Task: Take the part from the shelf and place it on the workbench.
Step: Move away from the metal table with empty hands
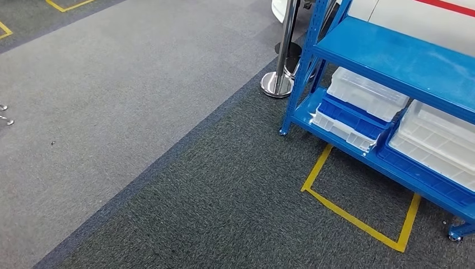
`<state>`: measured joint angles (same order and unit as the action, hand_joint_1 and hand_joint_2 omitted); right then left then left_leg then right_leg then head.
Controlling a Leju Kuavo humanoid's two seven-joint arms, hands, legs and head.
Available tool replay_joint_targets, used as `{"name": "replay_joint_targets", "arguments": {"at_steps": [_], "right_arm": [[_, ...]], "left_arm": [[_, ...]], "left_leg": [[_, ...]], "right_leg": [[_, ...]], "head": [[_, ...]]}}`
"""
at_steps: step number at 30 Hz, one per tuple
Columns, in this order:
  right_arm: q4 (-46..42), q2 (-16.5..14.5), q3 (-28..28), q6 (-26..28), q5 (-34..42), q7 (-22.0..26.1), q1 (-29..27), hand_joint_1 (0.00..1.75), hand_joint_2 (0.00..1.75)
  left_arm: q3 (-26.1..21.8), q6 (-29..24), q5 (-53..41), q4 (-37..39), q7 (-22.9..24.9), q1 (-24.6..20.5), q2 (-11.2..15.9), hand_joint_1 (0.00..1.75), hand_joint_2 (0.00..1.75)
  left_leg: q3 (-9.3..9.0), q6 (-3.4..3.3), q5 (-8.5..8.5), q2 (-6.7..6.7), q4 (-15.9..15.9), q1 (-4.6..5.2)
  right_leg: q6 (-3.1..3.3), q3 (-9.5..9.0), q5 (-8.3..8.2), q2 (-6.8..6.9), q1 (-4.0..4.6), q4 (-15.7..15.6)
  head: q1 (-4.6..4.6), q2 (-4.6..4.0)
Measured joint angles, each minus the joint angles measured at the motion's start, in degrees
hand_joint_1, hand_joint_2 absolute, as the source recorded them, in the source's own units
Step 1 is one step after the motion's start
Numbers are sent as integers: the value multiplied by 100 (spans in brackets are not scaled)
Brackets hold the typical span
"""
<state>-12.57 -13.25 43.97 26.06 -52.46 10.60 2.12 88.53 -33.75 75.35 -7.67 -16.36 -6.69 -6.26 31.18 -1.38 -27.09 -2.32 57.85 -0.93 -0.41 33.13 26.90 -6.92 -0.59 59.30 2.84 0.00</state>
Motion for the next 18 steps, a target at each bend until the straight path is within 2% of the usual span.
{"name": "replay_joint_targets", "arguments": {"at_steps": [1,3,4,5,6,7,8,10,11,12,14,15,16,18], "right_arm": [[0,2,1,1,0,0,0,0,0],[0,4,1,-1,0,0,14,0,0],[0,4,1,-3,0,0,21,0,0],[1,4,1,-4,0,0,25,0,0],[1,4,1,-5,0,0,22,0,0],[0,6,2,-6,0,0,15,0,0],[-1,9,3,-6,-1,0,9,0,0],[-1,16,5,-11,-2,1,8,0,0],[-1,17,5,-15,-2,3,15,0,0],[0,17,5,-19,-3,5,19,0,0],[0,17,5,-23,-4,8,7,0,0],[1,16,6,-23,-5,9,-3,0,0],[1,16,7,-23,-7,9,-7,0,0],[1,14,9,-22,-10,9,4,0,0]], "left_arm": [[0,26,4,0,-33,-1,3,0,0],[0,92,8,0,-116,11,9,0,0],[1,119,10,0,-154,24,11,0,0],[0,143,13,0,-180,36,14,0,0],[0,164,15,0,-203,42,16,0,0],[0,185,16,0,-223,42,19,0,0],[0,209,16,0,-243,40,20,0,0],[0,248,16,0,-277,37,21,0,0],[1,259,16,0,-287,36,23,0,0],[0,268,16,0,-294,35,25,0,0],[0,297,15,0,-303,27,27,0,0],[0,315,14,0,-307,20,27,0,0],[0,330,13,0,-314,15,27,0,0],[-1,345,13,0,-325,20,27,0,0]], "left_leg": [[-18,-39,25,73,-43,-14],[-35,-88,44,232,-89,-20],[-33,-100,38,316,-88,-16],[-32,-100,28,400,-85,-14],[-37,-94,17,481,-83,-14],[-48,-84,4,558,-80,-16],[-65,-66,-13,626,-75,-19],[-103,-3,-61,747,-53,-7],[-118,36,-85,798,-44,6],[-136,74,-103,846,-38,20],[-183,142,-126,948,-48,26],[-202,177,-158,933,-26,12],[-176,205,-245,833,71,-3],[63,238,-587,508,624,-29]], "right_leg": [[-26,60,82,129,9,119],[-71,332,405,471,16,674],[-95,521,585,573,4,1050],[-119,669,684,614,-12,1343],[-140,737,681,637,-32,1475],[-157,691,569,664,-52,1389],[-167,530,376,717,-67,1085],[-142,135,68,977,-59,312],[-105,18,3,1076,-39,72],[-61,-21,4,1132,-17,-26],[25,-10,7,1024,6,-25],[62,-17,-1,960,-2,-37],[103,-25,-15,897,-12,-52],[173,-27,-43,767,-28,-71]], "head": [[13,0],[38,0],[49,0],[50,0],[50,0],[50,0],[50,0],[50,0],[48,0],[46,0],[43,0],[44,0],[43,0],[40,0]]}}
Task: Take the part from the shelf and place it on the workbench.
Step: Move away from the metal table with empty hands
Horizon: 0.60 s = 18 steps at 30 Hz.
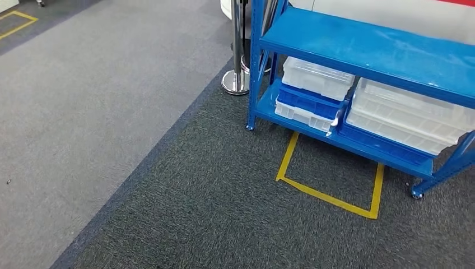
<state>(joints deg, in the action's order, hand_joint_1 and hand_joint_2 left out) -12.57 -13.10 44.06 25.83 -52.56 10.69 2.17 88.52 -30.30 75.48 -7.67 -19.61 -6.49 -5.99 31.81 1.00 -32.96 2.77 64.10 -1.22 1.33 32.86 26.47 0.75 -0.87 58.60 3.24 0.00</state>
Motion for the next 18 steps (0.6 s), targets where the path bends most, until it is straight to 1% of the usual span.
{"name": "replay_joint_targets", "arguments": {"at_steps": [1,2,3,4,5,6,7,8,9,10,11,12,13,14,15,16,17,18], "right_arm": [[0,0,1,0,-2,0,7,0,0],[0,-1,1,-1,-2,0,10,0,0],[0,-1,1,-3,-2,0,8,0,0],[0,-1,1,-5,-2,0,5,0,0],[0,-1,1,-7,-2,-1,2,0,0],[0,-2,1,-10,-2,-2,1,0,0],[2,-8,1,-14,-3,-6,4,0,0],[3,-12,1,-19,-4,-13,10,0,0],[5,-15,1,-25,-8,-19,13,0,0],[8,-19,1,-30,-13,-27,13,0,0],[8,-17,1,-32,-19,-34,7,0,0],[9,-16,1,-33,-27,-39,-2,0,0],[9,-14,1,-33,-34,-46,-5,0,0],[9,-11,1,-32,-40,-51,0,0,0],[9,-9,1,-32,-45,-59,10,0,0],[9,-8,1,-36,-49,-67,19,0,0],[9,-8,1,-42,-51,-73,28,0,0],[9,-8,1,-51,-54,-82,27,0,0]], "left_arm": [[0,3,1,0,-3,10,1,0,0],[0,7,2,0,-4,23,1,0,0],[0,11,4,0,-4,35,2,0,0],[0,13,5,0,-4,43,2,0,0],[0,14,7,0,-5,47,2,0,0],[0,15,7,0,-5,47,3,0,0],[0,17,7,0,-3,47,9,0,0],[1,18,6,0,1,44,15,0,0],[1,21,5,0,6,40,21,0,0],[2,25,4,0,13,35,26,0,0],[2,29,5,0,20,29,25,0,0],[1,36,5,1,27,23,23,0,0],[1,43,4,1,33,20,22,0,0],[1,51,2,1,36,19,20,0,0],[1,61,-3,2,36,23,20,0,0],[2,68,-6,2,38,34,20,0,0],[2,73,-7,2,39,44,20,0,0],[2,78,-7,2,41,50,20,0,0]], "left_leg": [[197,1,-197,-128,406,0],[382,1,-326,-187,772,0],[502,-6,-349,-217,988,2],[525,-20,-249,-235,981,3],[445,-43,-53,-259,753,4],[291,-75,190,-347,366,4],[134,-114,374,-503,-38,1],[15,-141,490,-634,-348,2],[-50,-163,534,-738,-533,11],[-69,-176,520,-763,-593,23],[-84,-188,531,-699,-618,33],[-107,-212,555,-629,-654,28],[-132,-245,582,-556,-697,16],[-153,-277,606,-474,-739,1],[-164,-299,616,-391,-762,-4],[-167,-314,610,-312,-767,0],[-166,-315,601,-236,-762,4],[-167,-311,591,-171,-757,5]], "right_leg": [[24,9,-7,-72,8,1],[36,15,-11,-154,18,3],[41,14,-12,-239,29,5],[42,8,-12,-326,37,9],[41,-1,-12,-412,45,12],[40,-7,-12,-492,47,15],[28,-3,-9,-565,55,28],[4,12,-11,-637,51,38],[-32,34,-14,-700,39,42],[-78,55,-22,-762,22,42],[-127,77,-37,-829,8,27],[-162,91,-38,-805,1,33],[-187,129,7,-687,9,98],[-206,214,111,-527,21,260],[-219,346,276,-338,20,542],[-240,528,466,-212,19,898],[-265,705,616,-165,8,1250],[-289,822,682,-141,-7,1490]], "head": [[-2,0],[-1,0],[-1,0],[-1,0],[-1,0],[-1,0],[1,0],[1,0],[2,0],[2,0],[0,0],[-1,0],[8,0],[16,0],[25,0],[33,0],[32,0],[32,0]]}}
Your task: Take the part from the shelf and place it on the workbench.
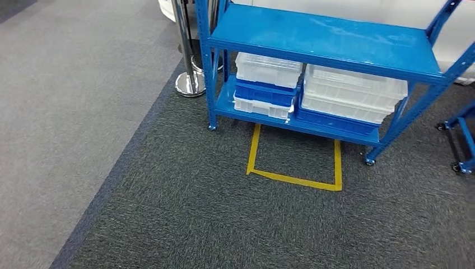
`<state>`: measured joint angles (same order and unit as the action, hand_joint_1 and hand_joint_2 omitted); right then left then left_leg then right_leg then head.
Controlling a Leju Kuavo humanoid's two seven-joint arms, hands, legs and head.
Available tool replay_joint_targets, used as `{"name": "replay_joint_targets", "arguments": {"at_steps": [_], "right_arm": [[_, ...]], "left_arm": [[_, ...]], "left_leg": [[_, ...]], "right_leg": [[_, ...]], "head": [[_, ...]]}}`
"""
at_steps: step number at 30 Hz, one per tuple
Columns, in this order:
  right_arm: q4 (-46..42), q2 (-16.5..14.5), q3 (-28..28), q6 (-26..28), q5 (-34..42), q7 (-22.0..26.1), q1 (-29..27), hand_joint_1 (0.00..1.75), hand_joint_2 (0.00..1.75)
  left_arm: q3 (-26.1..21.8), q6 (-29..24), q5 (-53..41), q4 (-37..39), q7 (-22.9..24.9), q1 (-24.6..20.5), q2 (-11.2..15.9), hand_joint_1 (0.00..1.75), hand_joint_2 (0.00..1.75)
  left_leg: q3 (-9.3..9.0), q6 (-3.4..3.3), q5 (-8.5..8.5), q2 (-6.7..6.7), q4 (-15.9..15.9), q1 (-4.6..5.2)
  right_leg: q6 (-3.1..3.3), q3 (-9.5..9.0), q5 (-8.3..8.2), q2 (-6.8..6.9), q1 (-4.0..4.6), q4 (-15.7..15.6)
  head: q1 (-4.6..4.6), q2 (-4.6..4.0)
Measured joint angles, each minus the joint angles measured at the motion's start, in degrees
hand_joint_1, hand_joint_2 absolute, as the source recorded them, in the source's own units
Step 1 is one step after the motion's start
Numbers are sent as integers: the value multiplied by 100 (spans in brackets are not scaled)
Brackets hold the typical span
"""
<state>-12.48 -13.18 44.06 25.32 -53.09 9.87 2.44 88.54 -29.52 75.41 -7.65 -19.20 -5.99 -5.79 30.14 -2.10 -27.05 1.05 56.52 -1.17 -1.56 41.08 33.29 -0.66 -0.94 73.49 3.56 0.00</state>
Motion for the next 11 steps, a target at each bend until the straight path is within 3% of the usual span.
{"name": "replay_joint_targets", "arguments": {"at_steps": [1,2,3,5,7,11], "right_arm": [[0,2,1,-11,-2,-10,-5,0,0],[0,7,1,-20,-2,-25,-12,0,0],[0,13,2,-32,-2,-43,-20,0,0],[0,24,2,-60,-3,-77,-21,0,0],[1,26,1,-90,-7,-98,-16,0,0],[2,26,2,-102,-9,-113,-19,0,0]], "left_arm": [[0,7,-2,-1,1,-2,0,0,0],[1,15,-7,-1,1,-9,-1,0,0],[2,25,-14,-2,2,-17,-1,0,0],[4,36,-36,-2,3,-31,-2,0,0],[5,38,-54,-2,6,-41,-2,0,0],[7,38,-69,-2,8,-54,-2,0,0]], "left_leg": [[-4,9,-12,50,5,0],[-14,22,-24,81,10,-2],[-30,42,-40,107,18,-5],[-51,101,-77,138,39,9],[-61,170,-105,153,51,31],[-65,291,-197,103,134,1]], "right_leg": [[-19,13,-44,17,-16,42],[-30,-90,-182,34,-31,-132],[-31,-301,-380,60,-42,-502],[13,-703,-615,115,-30,-1225],[85,-829,-616,134,7,-1475],[228,-865,-631,109,-4,-1517]], "head": [[-1,0],[0,0],[1,0],[0,0],[-4,0],[-5,0]]}}
